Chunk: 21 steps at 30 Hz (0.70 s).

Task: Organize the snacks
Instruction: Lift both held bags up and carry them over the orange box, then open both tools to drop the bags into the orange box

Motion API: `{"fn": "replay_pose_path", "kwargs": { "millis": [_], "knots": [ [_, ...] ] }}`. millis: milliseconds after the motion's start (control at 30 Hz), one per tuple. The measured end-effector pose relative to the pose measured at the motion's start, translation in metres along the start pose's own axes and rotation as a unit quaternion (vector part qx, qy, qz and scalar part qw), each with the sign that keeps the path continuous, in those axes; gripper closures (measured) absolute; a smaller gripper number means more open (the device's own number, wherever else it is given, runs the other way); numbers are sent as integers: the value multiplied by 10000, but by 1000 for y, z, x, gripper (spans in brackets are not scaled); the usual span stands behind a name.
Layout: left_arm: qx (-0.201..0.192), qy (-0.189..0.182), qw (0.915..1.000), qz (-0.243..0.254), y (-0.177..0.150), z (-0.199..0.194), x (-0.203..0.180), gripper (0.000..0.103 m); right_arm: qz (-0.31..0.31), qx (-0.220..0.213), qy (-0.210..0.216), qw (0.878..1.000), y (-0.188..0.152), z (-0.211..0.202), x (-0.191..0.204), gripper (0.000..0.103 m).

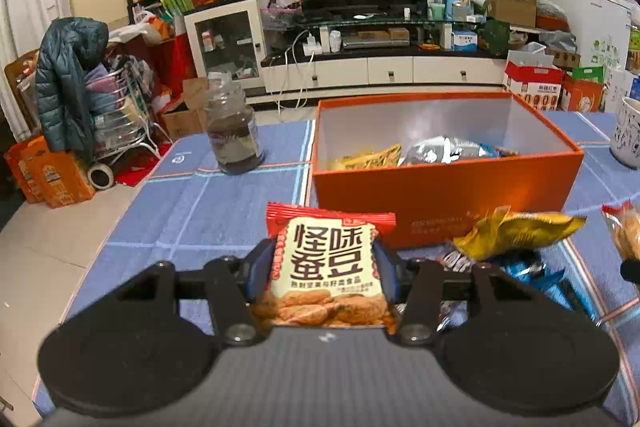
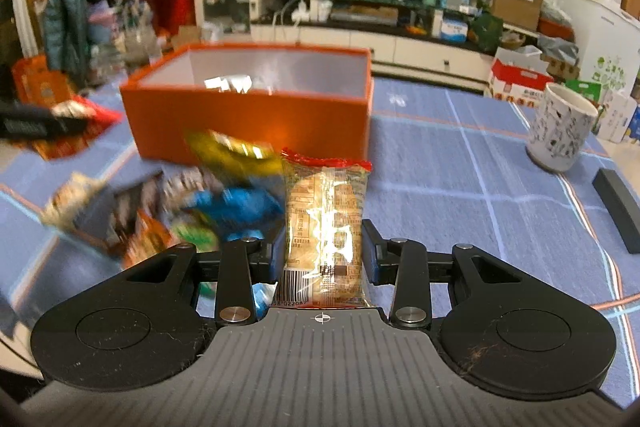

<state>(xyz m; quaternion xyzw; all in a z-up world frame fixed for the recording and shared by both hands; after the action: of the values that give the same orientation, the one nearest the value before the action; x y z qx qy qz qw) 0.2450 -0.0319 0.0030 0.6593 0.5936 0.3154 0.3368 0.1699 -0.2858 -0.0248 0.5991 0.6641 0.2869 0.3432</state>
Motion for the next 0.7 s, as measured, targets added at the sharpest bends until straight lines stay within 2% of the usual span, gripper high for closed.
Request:
{"fn": "replay_pose_path", "kwargs": {
  "millis": [167, 500, 700],
  "knots": [
    [-96, 59, 9999, -129, 9, -1, -6, 51, 98, -392, -63, 9992, 37, -10, 6, 83],
    [-207, 196, 9994, -207, 19, -2, -1, 51, 2, -572, -155, 9982, 77, 4, 20, 83],
    [-326, 124, 9993, -162, 46, 5, -8, 51, -25, -646, -97, 9979, 100, 19, 21, 83]
  ]
}}
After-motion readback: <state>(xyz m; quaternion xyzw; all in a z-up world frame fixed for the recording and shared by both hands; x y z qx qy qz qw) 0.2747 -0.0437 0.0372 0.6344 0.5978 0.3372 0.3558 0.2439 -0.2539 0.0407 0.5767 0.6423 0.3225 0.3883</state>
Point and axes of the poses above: each gripper's, at about its wrist camera, not at the fingertips, and z roughly the way its jaws point, x to its left, y to its top, the point moved 8 cm from there along z, roughly the way its jaws point, and after that the axes turned 7 degrees about -z, right-handed, at the moved point
